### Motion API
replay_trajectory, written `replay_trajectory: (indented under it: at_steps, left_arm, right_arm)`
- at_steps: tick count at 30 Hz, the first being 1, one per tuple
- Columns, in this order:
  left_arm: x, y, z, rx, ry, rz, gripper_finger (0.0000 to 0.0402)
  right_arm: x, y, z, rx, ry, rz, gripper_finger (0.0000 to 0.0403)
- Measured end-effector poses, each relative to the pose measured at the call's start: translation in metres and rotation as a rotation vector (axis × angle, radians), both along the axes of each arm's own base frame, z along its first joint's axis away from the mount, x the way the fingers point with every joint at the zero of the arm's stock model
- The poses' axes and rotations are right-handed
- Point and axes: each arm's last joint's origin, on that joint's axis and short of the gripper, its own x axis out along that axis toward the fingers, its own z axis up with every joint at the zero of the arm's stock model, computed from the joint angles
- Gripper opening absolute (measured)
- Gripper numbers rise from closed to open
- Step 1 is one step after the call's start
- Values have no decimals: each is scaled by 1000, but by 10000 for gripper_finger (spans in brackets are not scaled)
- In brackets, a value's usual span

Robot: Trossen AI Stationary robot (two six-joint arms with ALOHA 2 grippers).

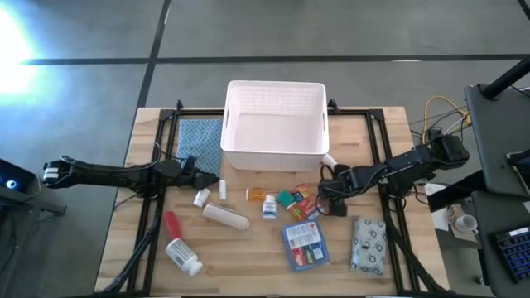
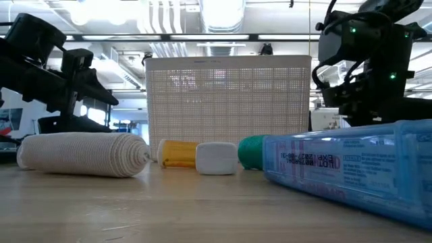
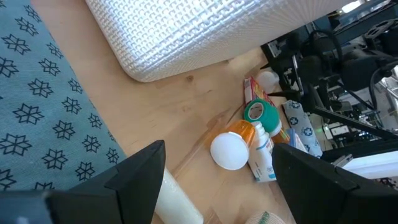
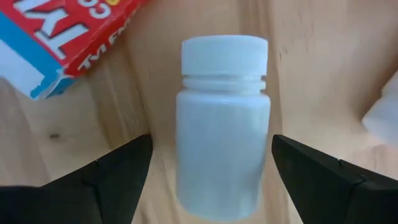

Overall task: Pick & place medical supplies in basket/bin
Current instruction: Put the bottom right white medicine bottle into the white bin

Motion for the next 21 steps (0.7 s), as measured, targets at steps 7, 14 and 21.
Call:
replay_trajectory:
  at_steps: [7, 14, 21]
  left_arm:
    - [0, 0, 0, 0, 0, 0, 274]
    - [0, 0, 0, -12, -3, 5, 274]
    - [0, 0, 0, -20, -4, 8, 274]
  right_arm:
    - [2, 1, 0, 22, -32, -82, 263]
    - [7, 6, 10, 166, -58, -161, 171]
    - [17, 17, 77, 312, -324, -194, 155]
